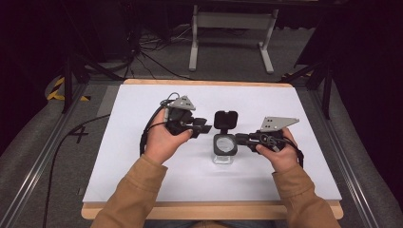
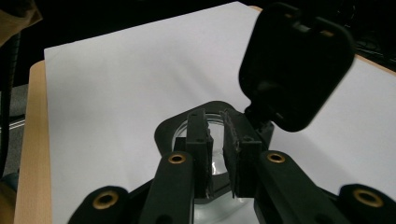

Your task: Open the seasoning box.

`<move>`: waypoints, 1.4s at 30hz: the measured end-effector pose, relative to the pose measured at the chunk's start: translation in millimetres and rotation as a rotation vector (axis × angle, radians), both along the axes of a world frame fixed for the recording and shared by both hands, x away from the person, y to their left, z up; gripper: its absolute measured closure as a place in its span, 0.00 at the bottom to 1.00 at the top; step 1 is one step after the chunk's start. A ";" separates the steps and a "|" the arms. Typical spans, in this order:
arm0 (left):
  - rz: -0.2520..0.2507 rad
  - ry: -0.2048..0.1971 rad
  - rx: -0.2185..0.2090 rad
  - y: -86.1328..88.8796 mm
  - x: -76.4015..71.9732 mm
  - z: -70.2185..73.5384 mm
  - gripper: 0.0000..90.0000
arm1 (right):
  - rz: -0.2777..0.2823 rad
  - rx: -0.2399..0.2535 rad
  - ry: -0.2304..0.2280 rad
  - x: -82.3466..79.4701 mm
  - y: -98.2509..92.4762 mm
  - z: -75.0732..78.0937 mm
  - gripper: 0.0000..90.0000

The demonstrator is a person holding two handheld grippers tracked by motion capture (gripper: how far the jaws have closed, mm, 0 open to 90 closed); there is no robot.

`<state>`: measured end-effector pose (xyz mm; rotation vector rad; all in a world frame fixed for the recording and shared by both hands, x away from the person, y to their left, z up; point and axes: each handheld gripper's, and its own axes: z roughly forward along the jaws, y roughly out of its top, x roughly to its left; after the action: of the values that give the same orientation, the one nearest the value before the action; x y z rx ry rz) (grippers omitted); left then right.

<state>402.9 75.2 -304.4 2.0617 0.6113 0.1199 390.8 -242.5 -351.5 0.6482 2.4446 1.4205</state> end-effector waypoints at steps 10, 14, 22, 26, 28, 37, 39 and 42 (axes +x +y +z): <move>0.087 0.034 0.011 46.9 -11.9 -18.3 0.65 | -0.061 0.013 0.033 10.8 -28.7 3.4 0.85; 0.129 0.035 0.034 62.5 -11.3 -29.5 0.61 | -0.097 0.012 0.045 13.7 -41.5 2.4 0.82; 0.185 0.079 0.064 91.6 -5.5 -50.9 0.54 | -0.177 0.001 0.076 20.5 -68.1 -3.7 0.78; 0.201 0.097 0.086 101.2 -2.2 -60.8 0.51 | -0.202 -0.010 0.088 23.6 -75.0 -8.7 0.76; 0.224 0.111 0.089 107.1 0.5 -67.6 0.51 | -0.222 -0.017 0.103 26.5 -80.6 -13.2 0.75; 0.238 0.169 0.100 114.0 13.7 -96.1 0.48 | -0.283 -0.056 0.208 40.5 -93.3 -39.4 0.68; 0.251 0.184 0.097 115.5 16.1 -102.1 0.48 | -0.298 -0.068 0.221 43.6 -95.4 -46.5 0.68; 0.269 0.207 0.121 119.6 20.6 -112.2 0.48 | -0.321 -0.087 0.240 48.0 -99.4 -57.4 0.65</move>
<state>423.5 194.9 -416.6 2.1140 1.0311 0.1015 438.8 -341.9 -408.9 1.1885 2.4144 1.1621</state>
